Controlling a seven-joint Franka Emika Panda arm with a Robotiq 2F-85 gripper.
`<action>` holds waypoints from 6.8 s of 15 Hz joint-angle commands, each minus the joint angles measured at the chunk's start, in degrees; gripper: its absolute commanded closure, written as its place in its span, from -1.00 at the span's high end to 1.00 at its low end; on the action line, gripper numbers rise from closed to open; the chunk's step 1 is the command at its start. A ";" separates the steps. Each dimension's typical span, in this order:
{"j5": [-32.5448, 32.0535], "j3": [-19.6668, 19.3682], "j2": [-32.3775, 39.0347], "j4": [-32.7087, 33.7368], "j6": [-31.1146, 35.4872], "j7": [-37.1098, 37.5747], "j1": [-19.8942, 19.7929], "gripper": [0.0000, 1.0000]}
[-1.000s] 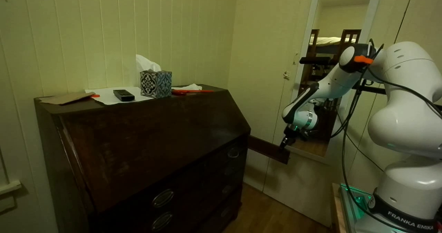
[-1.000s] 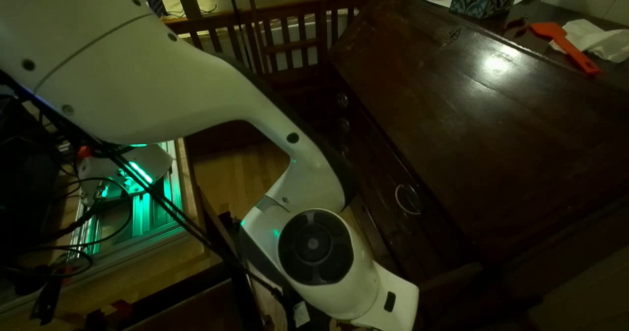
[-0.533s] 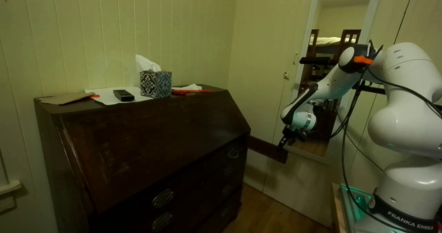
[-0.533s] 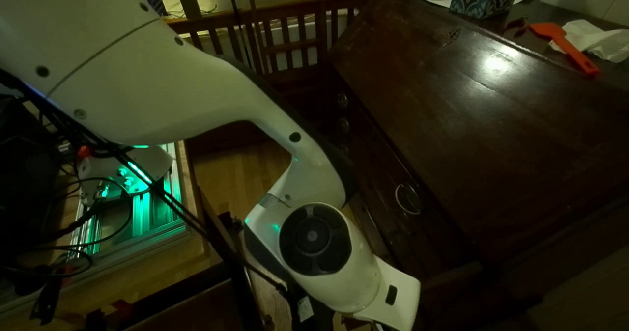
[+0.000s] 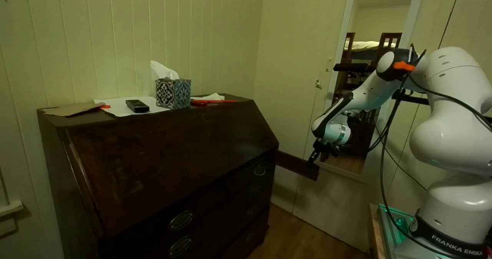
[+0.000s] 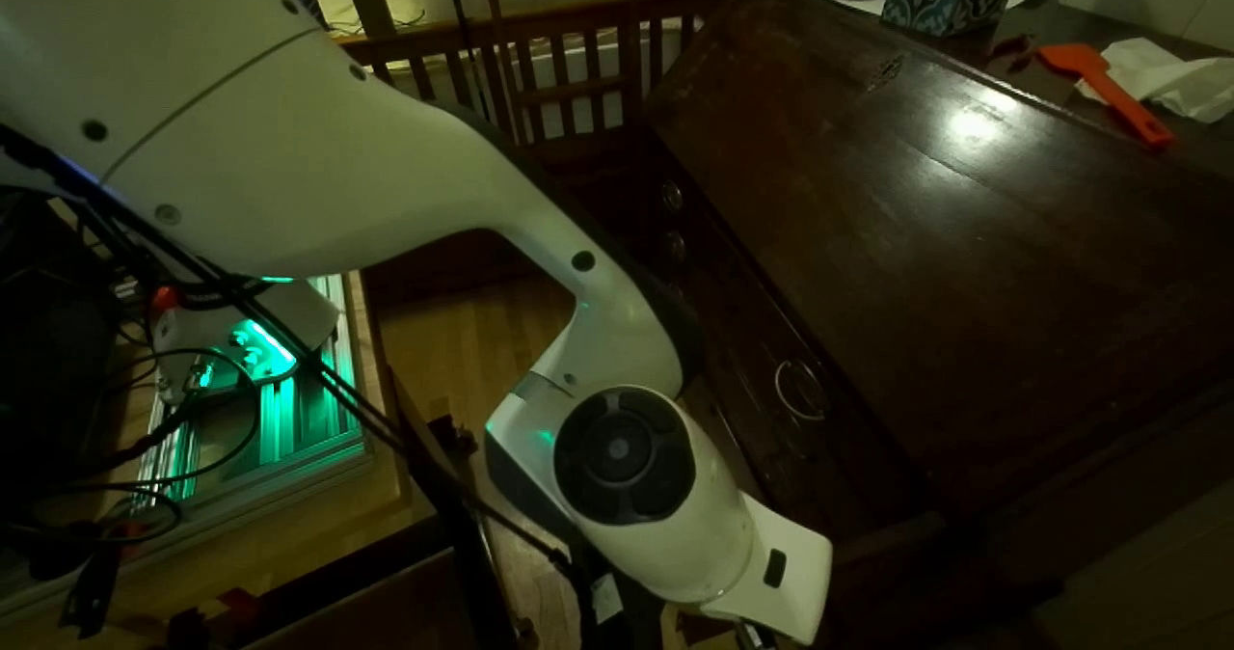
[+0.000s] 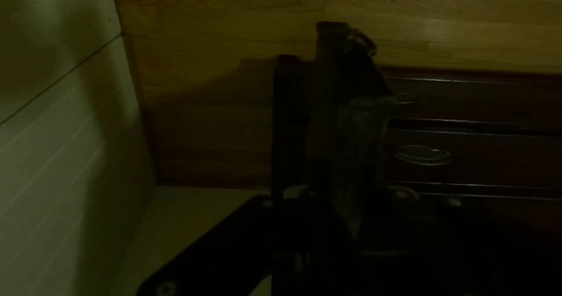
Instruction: Push in the wooden board
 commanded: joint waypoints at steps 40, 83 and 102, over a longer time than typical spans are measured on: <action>-5.69 -0.75 -8.97 -12.12 15.53 3.14 7.94 1.00; -5.45 -9.40 2.60 8.94 -3.27 8.27 11.79 0.26; -4.69 -11.80 1.06 7.50 -7.65 10.15 15.08 -0.86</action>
